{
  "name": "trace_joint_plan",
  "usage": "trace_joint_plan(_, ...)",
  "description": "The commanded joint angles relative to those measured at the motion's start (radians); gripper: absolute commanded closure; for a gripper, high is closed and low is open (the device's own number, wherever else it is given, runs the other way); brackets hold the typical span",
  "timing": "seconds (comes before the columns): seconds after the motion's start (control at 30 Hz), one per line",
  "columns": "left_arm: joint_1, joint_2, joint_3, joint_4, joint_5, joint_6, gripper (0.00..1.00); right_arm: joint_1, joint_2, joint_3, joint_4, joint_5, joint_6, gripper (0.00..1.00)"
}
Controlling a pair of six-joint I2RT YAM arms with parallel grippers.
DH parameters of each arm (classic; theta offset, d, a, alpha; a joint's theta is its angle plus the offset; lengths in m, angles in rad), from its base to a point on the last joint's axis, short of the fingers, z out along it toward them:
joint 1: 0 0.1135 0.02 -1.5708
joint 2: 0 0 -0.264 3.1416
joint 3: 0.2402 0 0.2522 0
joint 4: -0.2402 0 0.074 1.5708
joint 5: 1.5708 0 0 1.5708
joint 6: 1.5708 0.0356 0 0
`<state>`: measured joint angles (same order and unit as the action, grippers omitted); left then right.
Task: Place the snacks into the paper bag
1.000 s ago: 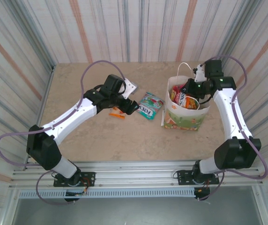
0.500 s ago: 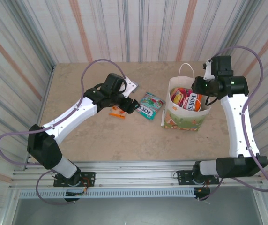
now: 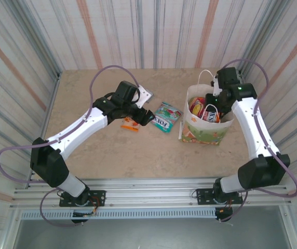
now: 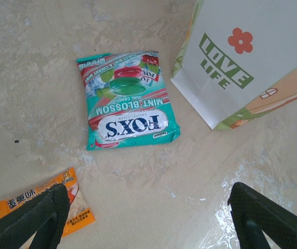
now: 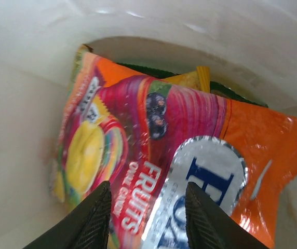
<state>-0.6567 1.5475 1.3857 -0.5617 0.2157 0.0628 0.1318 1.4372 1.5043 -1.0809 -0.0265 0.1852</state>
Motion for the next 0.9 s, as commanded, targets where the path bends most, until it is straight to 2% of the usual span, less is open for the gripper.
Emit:
trace_joint_plan(0.0, -0.003, -0.009, 0.008, -0.031, -0.007, -0.001, 0.16, 0.005, 0.035, -0.036, 0.051, 0.025, -0.032, 0.59)
trace_joint_plan(0.43, -0.003, -0.013, -0.006, -0.035, -0.020, -0.006, 0.16, -0.023, 0.173, -0.200, 0.192, 0.024, -0.039, 0.59)
trace_joint_plan(0.63, -0.003, -0.001, 0.006, -0.040, -0.035, -0.022, 0.16, -0.012, 0.091, -0.127, 0.147, 0.008, -0.037, 0.55)
trace_joint_plan(0.87, 0.014, 0.060, 0.062, -0.050, -0.032, -0.082, 0.16, -0.014, -0.089, 0.009, 0.081, -0.024, -0.054, 0.50)
